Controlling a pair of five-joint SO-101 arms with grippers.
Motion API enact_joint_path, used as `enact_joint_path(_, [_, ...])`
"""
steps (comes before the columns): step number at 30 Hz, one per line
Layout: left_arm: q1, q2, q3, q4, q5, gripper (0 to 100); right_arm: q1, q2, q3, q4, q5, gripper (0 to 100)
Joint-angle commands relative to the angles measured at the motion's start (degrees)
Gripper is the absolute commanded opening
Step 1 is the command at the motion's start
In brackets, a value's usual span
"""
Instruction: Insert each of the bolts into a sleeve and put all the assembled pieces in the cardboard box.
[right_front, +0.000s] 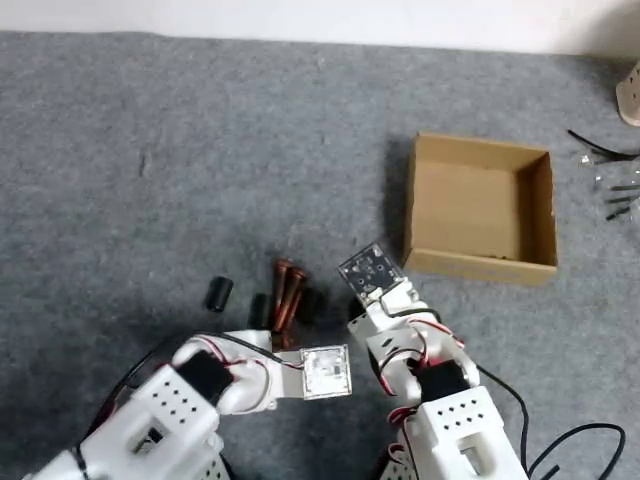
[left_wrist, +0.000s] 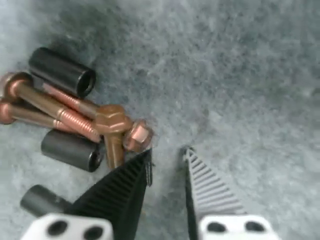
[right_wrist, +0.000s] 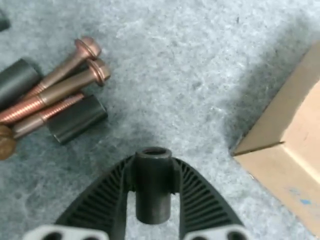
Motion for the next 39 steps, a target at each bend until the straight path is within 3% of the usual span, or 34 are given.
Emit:
enact_joint_path(1, [-3.4,6.3,-4.6,-3.7,0.4,12,0.7,-1.1,-0.4,-1.6,-0.4,0.5])
enact_joint_path(5, [-6.9,14.8,-8.4,-5.9,0.4,12,0.7,-1.1,-0.4,-1.6,-0.4,0.5])
enact_joint_path(12, [-7.2,25.3,-13.9,-5.6,2.0,9,0.7,-1.0,-0.4,-1.6,-0.4,0.5])
enact_joint_path(39, [-6.7,26.6,-15.2,-4.5,1.9,9,0.8,-1.2,0.7,-1.6,-0.4,0.5])
